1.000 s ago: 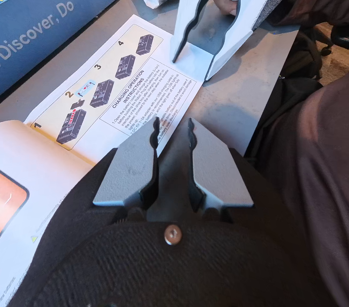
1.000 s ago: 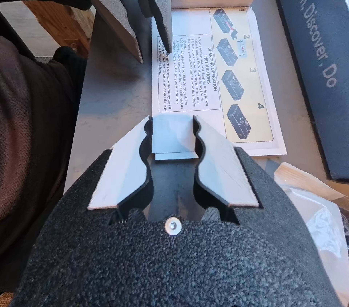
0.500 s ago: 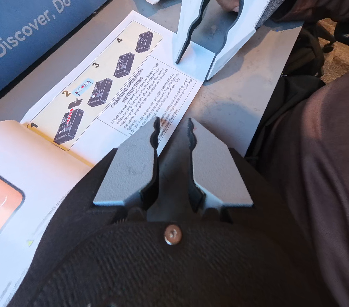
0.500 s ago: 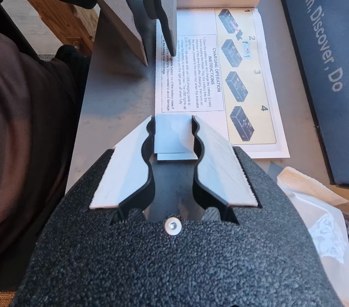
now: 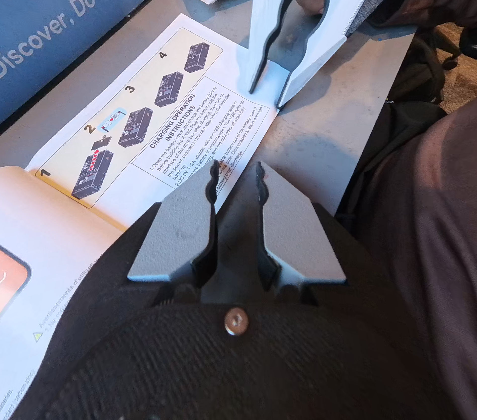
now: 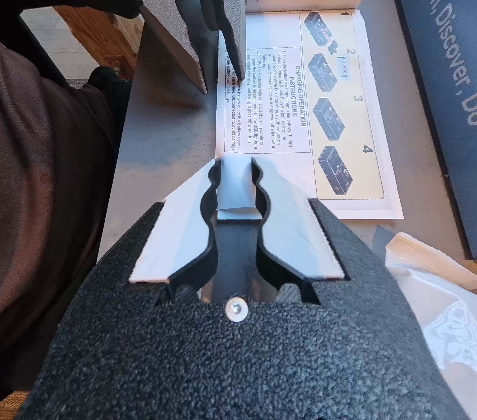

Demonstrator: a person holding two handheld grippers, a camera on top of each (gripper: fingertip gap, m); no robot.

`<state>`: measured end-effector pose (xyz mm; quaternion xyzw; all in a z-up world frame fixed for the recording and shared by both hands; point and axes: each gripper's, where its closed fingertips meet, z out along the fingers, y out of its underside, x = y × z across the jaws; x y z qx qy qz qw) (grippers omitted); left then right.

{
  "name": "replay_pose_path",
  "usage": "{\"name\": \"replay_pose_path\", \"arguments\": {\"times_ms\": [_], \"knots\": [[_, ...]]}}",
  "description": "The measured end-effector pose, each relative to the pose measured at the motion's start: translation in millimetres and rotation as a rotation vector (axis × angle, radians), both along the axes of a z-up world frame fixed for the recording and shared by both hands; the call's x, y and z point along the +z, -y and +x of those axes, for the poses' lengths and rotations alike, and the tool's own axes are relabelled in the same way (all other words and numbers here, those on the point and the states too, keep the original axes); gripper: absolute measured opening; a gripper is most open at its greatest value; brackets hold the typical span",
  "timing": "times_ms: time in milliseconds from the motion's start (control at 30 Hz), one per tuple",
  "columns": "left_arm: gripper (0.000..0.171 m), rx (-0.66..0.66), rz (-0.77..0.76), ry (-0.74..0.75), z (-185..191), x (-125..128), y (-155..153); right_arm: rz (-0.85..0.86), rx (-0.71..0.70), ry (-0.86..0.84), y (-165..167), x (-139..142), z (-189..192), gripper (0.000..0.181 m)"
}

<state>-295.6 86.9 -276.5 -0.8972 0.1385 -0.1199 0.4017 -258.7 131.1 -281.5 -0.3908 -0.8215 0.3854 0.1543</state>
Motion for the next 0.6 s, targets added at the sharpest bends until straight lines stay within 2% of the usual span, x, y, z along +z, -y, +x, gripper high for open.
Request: {"name": "replay_pose_path", "arguments": {"times_ms": [133, 600], "knots": [[0.026, 0.001, -0.001, 0.006, 0.0, 0.3, -0.1, -0.018, 0.012, 0.014, 1.9, 0.3, 1.2, 0.012], [0.026, 0.001, -0.007, 0.017, -0.2, 0.0, 0.1, -0.068, 0.011, 0.018, 1.6, 4.8, 1.0, 0.007]]}}
